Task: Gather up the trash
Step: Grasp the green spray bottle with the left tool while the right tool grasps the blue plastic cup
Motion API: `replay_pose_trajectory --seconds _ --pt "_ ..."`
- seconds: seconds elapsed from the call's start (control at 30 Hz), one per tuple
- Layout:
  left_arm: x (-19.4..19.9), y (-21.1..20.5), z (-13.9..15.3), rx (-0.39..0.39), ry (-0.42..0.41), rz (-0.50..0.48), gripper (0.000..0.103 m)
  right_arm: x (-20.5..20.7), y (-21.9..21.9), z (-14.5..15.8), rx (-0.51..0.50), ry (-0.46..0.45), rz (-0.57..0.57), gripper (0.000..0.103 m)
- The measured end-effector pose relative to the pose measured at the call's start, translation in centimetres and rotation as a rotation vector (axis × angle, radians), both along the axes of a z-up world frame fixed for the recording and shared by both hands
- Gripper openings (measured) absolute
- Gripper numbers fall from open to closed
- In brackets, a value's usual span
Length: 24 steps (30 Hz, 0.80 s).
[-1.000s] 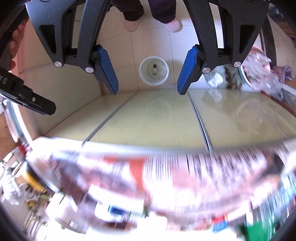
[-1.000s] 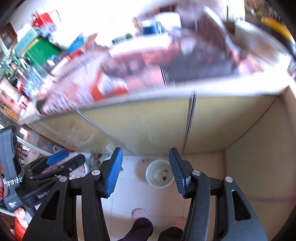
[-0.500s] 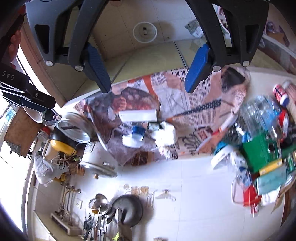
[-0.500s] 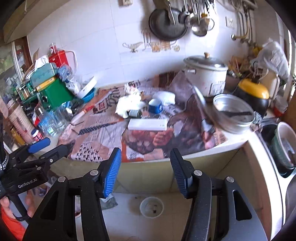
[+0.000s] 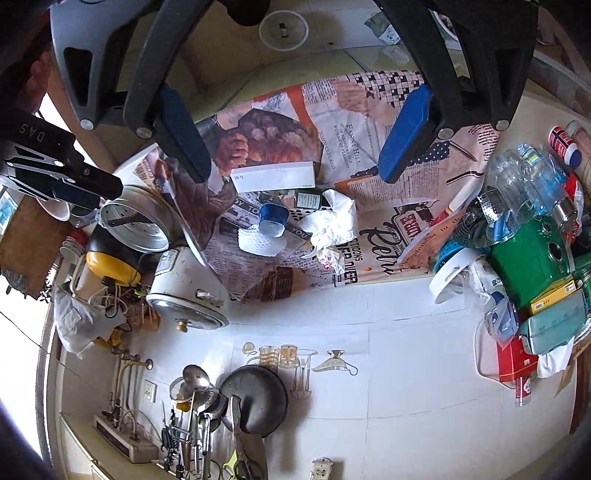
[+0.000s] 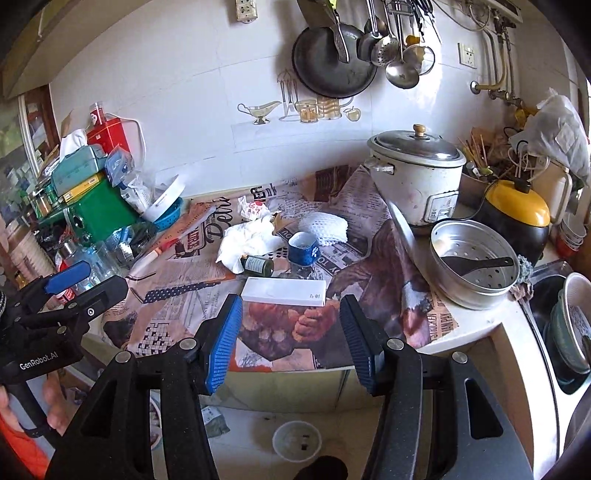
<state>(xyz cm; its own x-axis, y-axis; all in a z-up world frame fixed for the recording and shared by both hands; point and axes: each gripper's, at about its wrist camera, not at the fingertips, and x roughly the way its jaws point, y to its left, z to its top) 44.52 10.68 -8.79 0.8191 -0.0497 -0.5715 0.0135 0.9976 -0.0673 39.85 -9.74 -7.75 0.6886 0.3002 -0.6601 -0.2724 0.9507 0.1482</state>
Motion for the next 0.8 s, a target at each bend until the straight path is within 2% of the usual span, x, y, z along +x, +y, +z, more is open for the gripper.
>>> replay_pose_trajectory --seconds 0.23,0.3,0.37,0.57,0.7,0.8 --pt "9.6 -1.3 -2.4 -0.002 0.118 0.100 0.092 9.6 -2.6 -3.1 -0.003 0.119 0.075 0.051" --pt "12.0 -1.2 -3.6 -0.024 0.152 0.138 0.092 12.3 -2.9 -4.4 -0.008 0.158 0.109 0.052" --pt "14.1 -1.1 -5.2 -0.055 0.189 0.177 0.092 14.6 -2.8 -5.8 -0.022 0.193 0.150 0.057" --pt "20.3 -0.6 -11.1 -0.149 0.322 0.262 0.092 20.8 -1.7 -9.9 -0.051 0.273 0.245 0.058" --pt "23.8 -0.5 -14.7 -0.205 0.389 0.274 0.080 24.0 -1.2 -12.1 -0.043 0.318 0.277 0.059" --pt "25.9 -0.1 -17.3 -0.236 0.437 0.286 0.077 25.7 -0.6 -13.8 -0.052 0.352 0.301 0.059"
